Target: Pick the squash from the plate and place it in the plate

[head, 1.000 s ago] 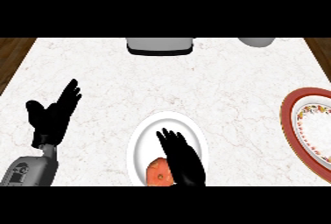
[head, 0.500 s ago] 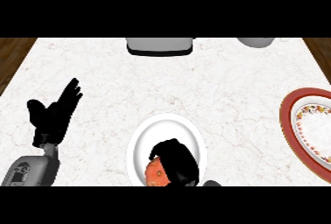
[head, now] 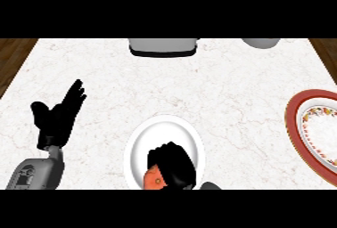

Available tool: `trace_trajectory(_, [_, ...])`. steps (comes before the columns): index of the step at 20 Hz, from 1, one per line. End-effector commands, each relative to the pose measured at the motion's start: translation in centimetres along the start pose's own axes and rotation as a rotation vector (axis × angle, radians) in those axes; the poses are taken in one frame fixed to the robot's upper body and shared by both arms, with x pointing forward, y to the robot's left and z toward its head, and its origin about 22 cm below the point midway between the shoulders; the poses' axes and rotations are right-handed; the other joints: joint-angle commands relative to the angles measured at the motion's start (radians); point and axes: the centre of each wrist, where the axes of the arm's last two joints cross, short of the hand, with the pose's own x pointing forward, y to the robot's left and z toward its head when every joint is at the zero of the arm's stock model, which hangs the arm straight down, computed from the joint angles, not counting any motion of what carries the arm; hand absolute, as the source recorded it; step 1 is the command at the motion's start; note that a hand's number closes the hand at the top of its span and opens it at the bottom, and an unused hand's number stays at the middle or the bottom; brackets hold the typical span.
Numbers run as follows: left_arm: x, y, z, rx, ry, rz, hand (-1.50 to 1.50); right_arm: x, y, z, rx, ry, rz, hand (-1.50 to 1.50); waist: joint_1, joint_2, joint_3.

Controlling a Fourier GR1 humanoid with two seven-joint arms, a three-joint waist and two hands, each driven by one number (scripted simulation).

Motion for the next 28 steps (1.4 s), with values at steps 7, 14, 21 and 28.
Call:
trace_trajectory(7, [-1.1,2.6,1.1,0.042,0.035,-0.003,0.0,-9.0,-2.5,11.8,0.014,-0.244,0.219,1.5,-0.047,-0.005,0.0])
trace_trajectory(14, [-1.9,3.1,2.0,0.07,0.045,0.003,0.0,-9.6,-10.4,17.2,-0.509,-0.335,0.207,1.5,-0.076,-0.012,0.001])
trace_trajectory(21, [-0.9,2.5,1.4,0.049,0.014,0.001,0.0,-13.7,-13.4,21.1,-0.743,-0.133,0.098,1.5,-0.046,0.001,0.003])
trace_trajectory(28, [-0.1,1.7,1.0,0.009,0.012,0.008,0.0,-20.0,-16.9,22.5,-0.793,0.004,-0.052,1.5,-0.024,0.004,0.003])
